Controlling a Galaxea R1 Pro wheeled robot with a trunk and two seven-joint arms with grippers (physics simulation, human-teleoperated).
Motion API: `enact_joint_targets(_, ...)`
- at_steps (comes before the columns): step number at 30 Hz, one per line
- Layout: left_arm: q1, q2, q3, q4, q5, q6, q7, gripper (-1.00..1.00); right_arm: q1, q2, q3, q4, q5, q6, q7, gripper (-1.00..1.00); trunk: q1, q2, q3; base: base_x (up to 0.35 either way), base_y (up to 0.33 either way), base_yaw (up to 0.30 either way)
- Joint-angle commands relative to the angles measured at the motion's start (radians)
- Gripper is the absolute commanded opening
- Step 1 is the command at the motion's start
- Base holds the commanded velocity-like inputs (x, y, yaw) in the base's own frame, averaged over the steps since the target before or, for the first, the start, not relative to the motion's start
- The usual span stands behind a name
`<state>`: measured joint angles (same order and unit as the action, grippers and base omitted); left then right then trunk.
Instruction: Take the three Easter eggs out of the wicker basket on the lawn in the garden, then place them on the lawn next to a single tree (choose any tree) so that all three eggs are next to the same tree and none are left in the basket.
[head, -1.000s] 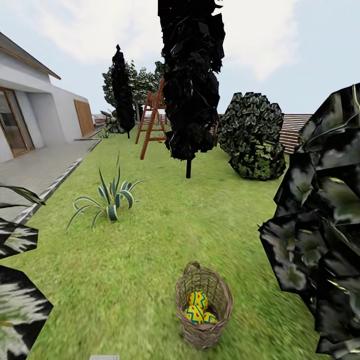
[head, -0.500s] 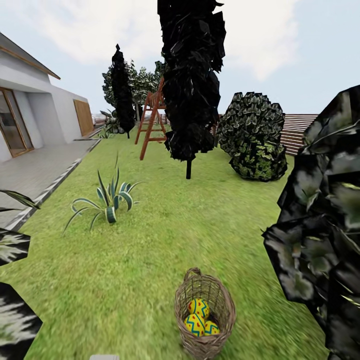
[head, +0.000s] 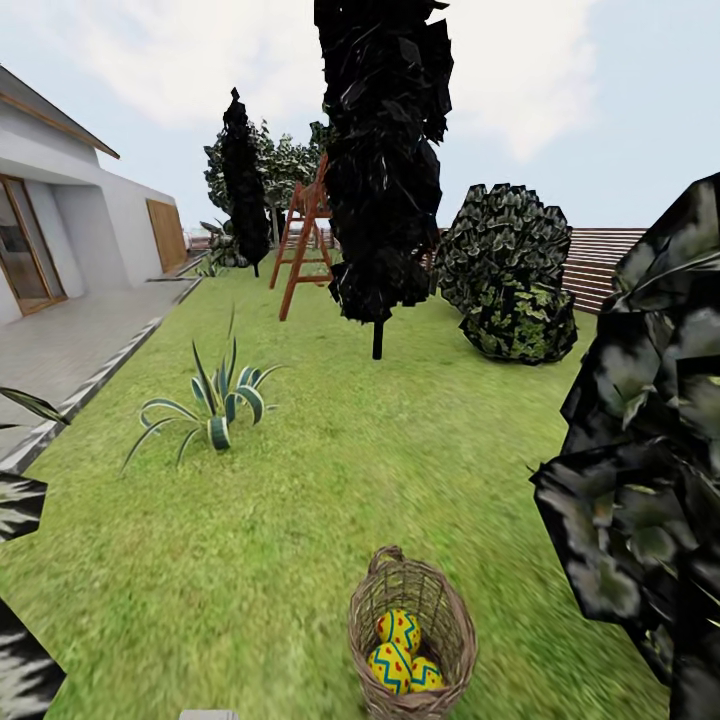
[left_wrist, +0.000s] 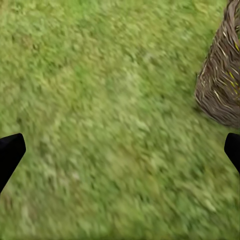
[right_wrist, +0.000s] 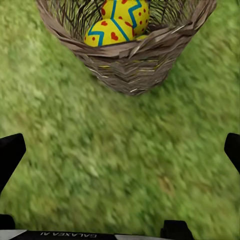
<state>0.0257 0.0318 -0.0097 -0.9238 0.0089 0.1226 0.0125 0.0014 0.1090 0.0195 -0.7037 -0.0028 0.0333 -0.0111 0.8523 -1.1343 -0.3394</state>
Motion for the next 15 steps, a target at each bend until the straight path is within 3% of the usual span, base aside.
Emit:
enact_joint_targets(1, 0.0, 0.0, -0.001, -0.003, 0.001, 0.006, 0.001, 1.0, 0.0, 0.0, 0.001, -0.002, 0.0, 0.003, -0.001, 1.0, 0.0, -0.001, -0.001, 0.026, 0.0, 0.0)
enact_joint_targets(8, 0.0, 0.0, -0.001, -0.003, 0.001, 0.006, 0.001, 1.0, 0.0, 0.0, 0.001, -0.002, 0.0, 0.003, -0.001, 1.0, 0.0, -0.001, -0.001, 0.026, 0.0, 0.0)
enact_joint_targets(15, 0.0, 0.0, -0.001, -0.003, 0.002, 0.006, 0.001, 1.0, 0.0, 0.0, 0.001, -0.002, 0.0, 0.003, -0.001, 1.0, 0.0, -0.001, -0.001, 0.138, 0.0, 0.0)
